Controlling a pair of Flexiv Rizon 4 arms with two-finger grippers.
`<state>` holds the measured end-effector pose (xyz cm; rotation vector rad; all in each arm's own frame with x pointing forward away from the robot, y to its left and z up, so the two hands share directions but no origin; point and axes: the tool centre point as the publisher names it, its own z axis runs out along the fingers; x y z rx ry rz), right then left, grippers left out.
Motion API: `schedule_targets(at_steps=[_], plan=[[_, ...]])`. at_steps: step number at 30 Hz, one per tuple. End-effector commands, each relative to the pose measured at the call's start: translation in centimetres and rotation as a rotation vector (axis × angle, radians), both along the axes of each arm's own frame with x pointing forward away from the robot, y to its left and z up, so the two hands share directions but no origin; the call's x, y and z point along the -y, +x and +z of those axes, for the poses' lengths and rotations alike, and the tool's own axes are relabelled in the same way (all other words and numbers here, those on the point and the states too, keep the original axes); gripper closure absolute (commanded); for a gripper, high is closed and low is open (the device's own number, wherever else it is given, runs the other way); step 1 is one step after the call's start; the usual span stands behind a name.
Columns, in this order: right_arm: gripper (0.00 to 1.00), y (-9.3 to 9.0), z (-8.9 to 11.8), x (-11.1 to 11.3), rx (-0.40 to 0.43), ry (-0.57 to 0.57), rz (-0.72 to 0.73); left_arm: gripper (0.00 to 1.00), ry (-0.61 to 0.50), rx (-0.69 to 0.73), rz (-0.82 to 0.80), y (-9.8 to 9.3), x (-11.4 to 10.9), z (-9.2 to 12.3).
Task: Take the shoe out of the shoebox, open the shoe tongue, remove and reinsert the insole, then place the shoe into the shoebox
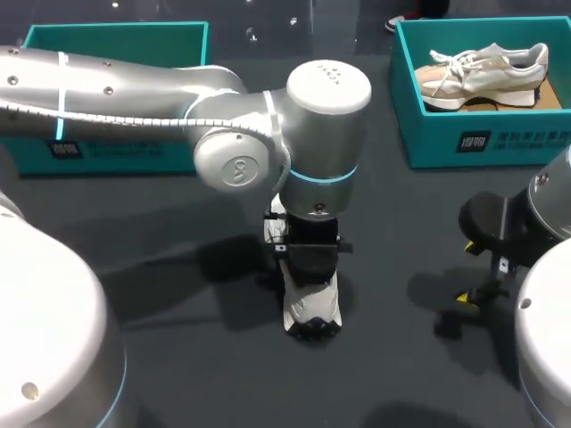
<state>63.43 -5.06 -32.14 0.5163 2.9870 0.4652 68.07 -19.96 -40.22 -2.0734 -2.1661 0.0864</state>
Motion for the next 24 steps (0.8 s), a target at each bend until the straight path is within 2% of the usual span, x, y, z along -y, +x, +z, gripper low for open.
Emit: schedule_targets(at_steps=[1,4,7,11,15,20,24], plan=[[0.0,-0.3,0.1,0.1,0.003,-0.002,-0.001,1.0,-0.068,-0.021,-0.021,-0.2,-0.4,0.3],[0.0,-0.3,0.1,0.1,0.003,-0.002,-0.001,1.0,-0.106,-0.064,-0.049,-0.9,0.0,2.0],[0.0,-0.3,0.1,0.1,0.003,-0.002,-0.001,1.0,-0.118,-0.096,-0.079,-2.0,0.7,2.7],[0.0,-0.3,0.1,0.1,0.003,-0.002,-0.001,1.0,-0.085,-0.116,-0.092,-3.5,1.7,1.7],[0.0,-0.3,0.1,0.1,0.003,-0.002,-0.001,1.0,-0.058,-0.15,-0.075,-4.1,2.2,0.3],[0.0,-0.3,0.1,0.1,0.003,-0.002,-0.001,1.0,-0.062,-0.104,-0.024,-3.1,2.3,-2.3],[0.0,-0.3,0.1,0.1,0.003,-0.002,-0.001,1.0,-0.066,-0.082,0.01,-1.7,1.5,-2.4]])
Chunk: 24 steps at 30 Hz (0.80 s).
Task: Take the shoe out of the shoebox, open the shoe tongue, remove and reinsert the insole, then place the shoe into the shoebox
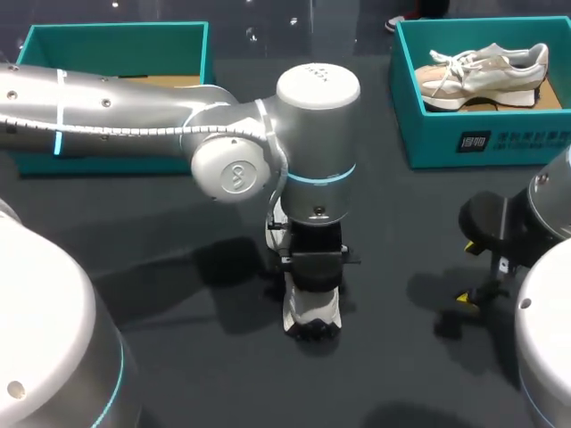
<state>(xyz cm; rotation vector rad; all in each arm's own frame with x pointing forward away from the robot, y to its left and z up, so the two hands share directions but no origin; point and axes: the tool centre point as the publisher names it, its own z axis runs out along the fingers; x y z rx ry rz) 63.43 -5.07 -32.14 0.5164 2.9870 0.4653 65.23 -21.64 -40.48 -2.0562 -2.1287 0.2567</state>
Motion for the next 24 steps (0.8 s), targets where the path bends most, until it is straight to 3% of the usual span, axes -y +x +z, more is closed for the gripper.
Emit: schedule_targets(at_steps=[1,14,20,22,24], plan=[[0.0,-0.3,0.1,0.1,0.004,-0.002,-0.001,1.0,-0.008,0.031,0.021,1.4,-0.3,-1.9],[0.0,-0.3,0.1,0.1,0.004,-0.002,-0.001,1.0,-0.097,0.177,-0.016,2.5,-0.9,5.1],[0.0,-0.3,0.1,0.1,0.004,-0.002,-0.001,1.0,-0.084,0.268,0.004,4.0,0.0,5.9],[0.0,-0.3,0.1,0.1,0.004,-0.002,-0.001,0.88,-0.074,0.291,0.01,4.5,0.1,6.1],[0.0,-0.3,0.1,0.1,0.004,-0.002,-0.001,0.87,-0.064,0.311,0.02,4.8,0.2,6.3]])
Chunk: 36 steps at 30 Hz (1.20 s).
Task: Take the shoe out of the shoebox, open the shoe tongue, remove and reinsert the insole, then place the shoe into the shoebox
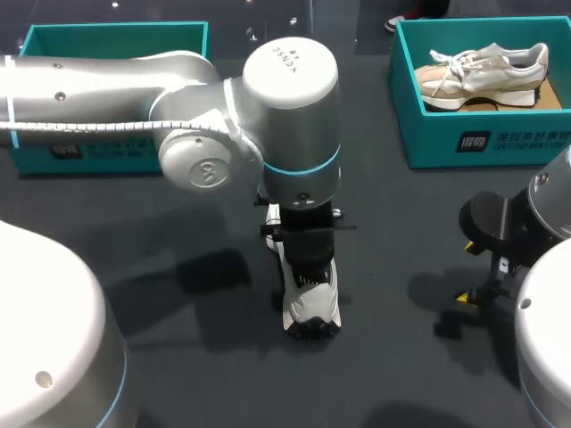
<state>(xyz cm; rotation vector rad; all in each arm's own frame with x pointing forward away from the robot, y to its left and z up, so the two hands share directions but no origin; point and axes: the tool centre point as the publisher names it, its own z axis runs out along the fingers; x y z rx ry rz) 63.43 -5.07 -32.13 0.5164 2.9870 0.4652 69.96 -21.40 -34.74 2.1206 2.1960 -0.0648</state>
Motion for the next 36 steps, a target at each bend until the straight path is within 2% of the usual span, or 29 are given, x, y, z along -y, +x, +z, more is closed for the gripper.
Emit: schedule_targets(at_steps=[1,5,11,13,17,18,21,22,23,30,36], plan=[[0.0,-0.3,0.1,0.1,0.004,-0.002,-0.001,0.85,0.025,0.046,0.019,0.2,0.4,0.6],[0.0,-0.3,0.1,0.1,0.004,-0.002,-0.001,0.8,0.04,0.065,0.044,0.6,0.4,0.4],[0.0,-0.3,0.1,0.1,0.004,-0.002,-0.001,0.56,0.047,0.071,0.083,0.8,-0.6,0.4],[0.0,-0.3,0.1,0.1,0.004,-0.002,-0.001,0.52,0.046,0.063,0.091,1.0,-0.9,0.4],[0.0,-0.3,0.1,0.1,0.004,-0.002,-0.001,0.39,0.048,0.053,0.109,1.4,-1.3,0.2],[0.0,-0.3,0.1,0.1,0.004,-0.002,-0.001,0.3,0.052,0.05,0.11,1.5,-1.4,0.1],[0.0,-0.3,0.1,0.1,0.004,-0.002,-0.001,0.13,0.055,0.037,0.11,1.8,-1.4,-0.1],[0.0,-0.3,0.1,0.1,0.004,-0.002,-0.001,0.03,0.052,0.024,0.098,1.8,-1.5,-0.1],[0.0,-0.3,0.1,0.1,0.004,-0.002,-0.001,0.0,0.051,0.01,0.087,1.9,-1.5,-0.2],[0.0,-0.3,0.1,0.1,0.004,-0.002,-0.001,0.0,0.041,-0.042,0.061,2.5,-1.2,-0.1],[0.0,-0.3,0.1,0.1,0.004,-0.002,-0.001,0.0,0.021,-0.078,0.044,3.1,-1.1,0.8]])
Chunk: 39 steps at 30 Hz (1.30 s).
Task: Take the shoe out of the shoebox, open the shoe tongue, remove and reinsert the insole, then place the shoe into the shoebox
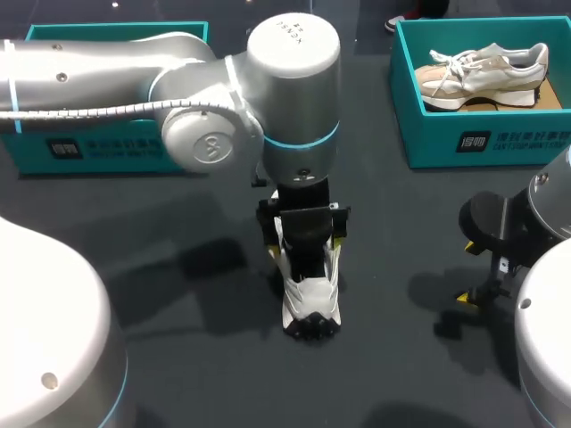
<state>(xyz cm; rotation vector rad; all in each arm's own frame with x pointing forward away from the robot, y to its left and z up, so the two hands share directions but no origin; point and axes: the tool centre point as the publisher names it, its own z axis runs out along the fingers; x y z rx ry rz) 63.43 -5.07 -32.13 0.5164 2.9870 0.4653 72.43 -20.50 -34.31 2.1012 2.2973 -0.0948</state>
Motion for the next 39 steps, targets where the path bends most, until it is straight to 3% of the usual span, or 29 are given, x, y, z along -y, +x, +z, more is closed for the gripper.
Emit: schedule_targets(at_steps=[1,8,10,18,20,22,25,31,39], plan=[[0.0,-0.3,0.1,0.1,0.004,-0.002,-0.001,0.0,-0.009,-0.019,-0.008,0.8,-0.3,0.5],[0.0,-0.3,0.1,0.1,0.004,-0.002,-0.001,0.0,-0.011,-0.021,0.001,1.9,-0.5,1.2],[0.0,-0.3,0.1,0.1,0.004,-0.002,-0.001,0.08,-0.013,-0.024,0.007,2.2,-0.6,1.5],[0.0,-0.3,0.1,0.1,0.004,-0.002,-0.001,0.22,-0.025,-0.009,0.025,3.8,-1.0,3.2],[0.0,-0.3,0.1,0.1,0.004,-0.002,-0.001,0.3,-0.035,-0.01,0.027,4.1,-1.1,3.8],[0.0,-0.3,0.1,0.1,0.004,-0.002,-0.001,0.5,-0.049,-0.018,0.026,4.2,-1.2,4.3],[0.0,-0.3,0.1,0.1,0.004,-0.002,-0.001,0.66,-0.069,-0.041,0.008,3.8,-1.2,4.9],[0.0,-0.3,0.1,0.1,0.004,-0.002,-0.001,0.73,-0.067,-0.064,-0.033,2.2,-0.9,4.3],[0.0,-0.3,0.1,0.1,0.004,-0.002,-0.001,0.71,-0.048,-0.129,-0.068,0.4,-0.6,2.0]])
